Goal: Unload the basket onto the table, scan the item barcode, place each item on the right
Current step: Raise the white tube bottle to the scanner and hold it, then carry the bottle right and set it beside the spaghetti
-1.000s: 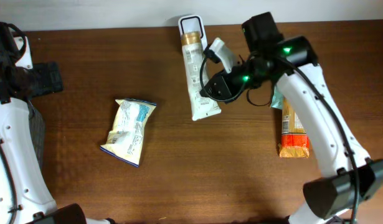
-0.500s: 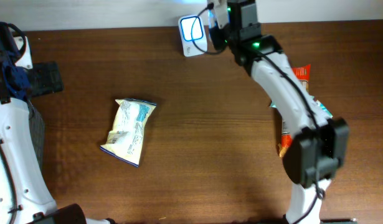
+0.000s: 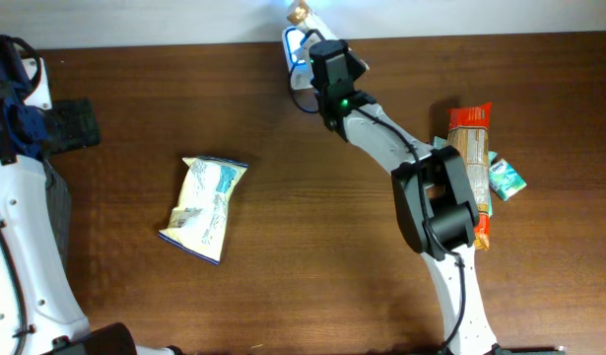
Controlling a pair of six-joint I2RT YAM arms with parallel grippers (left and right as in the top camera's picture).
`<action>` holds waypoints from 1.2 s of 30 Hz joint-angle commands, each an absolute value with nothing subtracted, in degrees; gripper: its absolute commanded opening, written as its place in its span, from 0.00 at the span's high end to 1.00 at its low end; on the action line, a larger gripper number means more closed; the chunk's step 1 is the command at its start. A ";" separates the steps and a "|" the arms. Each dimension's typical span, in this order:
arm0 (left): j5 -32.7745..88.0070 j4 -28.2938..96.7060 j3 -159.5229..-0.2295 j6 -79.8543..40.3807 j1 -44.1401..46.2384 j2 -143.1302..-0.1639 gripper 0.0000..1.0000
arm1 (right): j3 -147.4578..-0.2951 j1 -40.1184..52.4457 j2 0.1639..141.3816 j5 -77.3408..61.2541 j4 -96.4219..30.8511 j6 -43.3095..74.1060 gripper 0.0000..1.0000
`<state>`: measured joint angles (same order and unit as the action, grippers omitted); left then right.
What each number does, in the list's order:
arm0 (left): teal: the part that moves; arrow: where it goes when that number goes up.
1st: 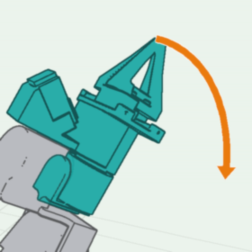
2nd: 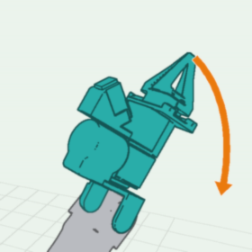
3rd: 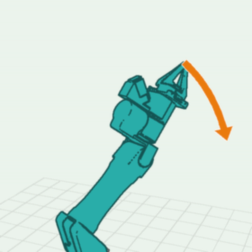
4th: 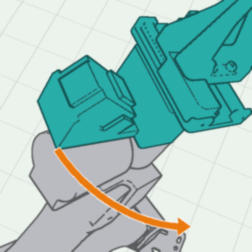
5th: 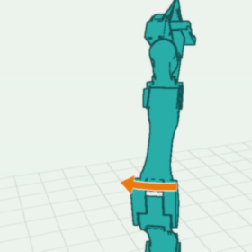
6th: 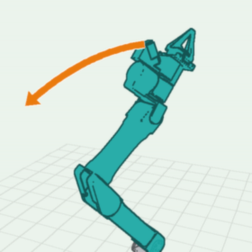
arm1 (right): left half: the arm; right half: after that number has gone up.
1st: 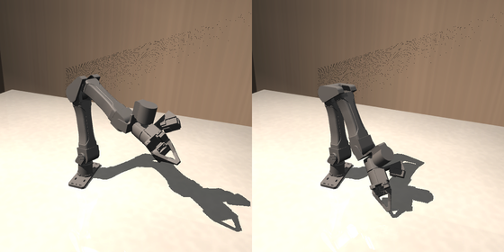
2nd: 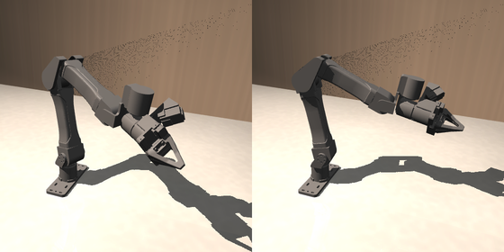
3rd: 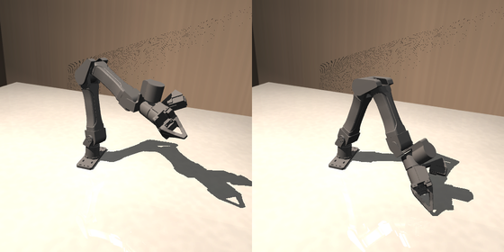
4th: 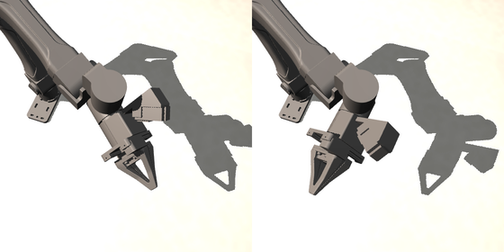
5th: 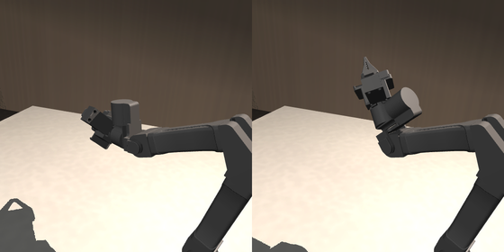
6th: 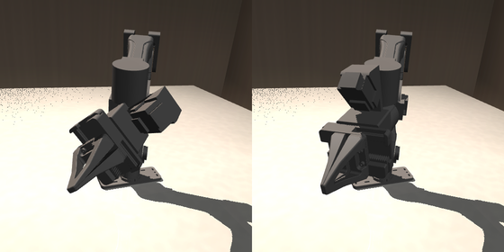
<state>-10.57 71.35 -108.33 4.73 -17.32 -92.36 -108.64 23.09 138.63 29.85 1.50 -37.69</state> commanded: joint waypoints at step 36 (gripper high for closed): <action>-10.76 71.31 -108.68 4.75 -17.43 -91.68 0.01 | -110.15 21.47 108.90 17.10 -58.96 0.95 0.96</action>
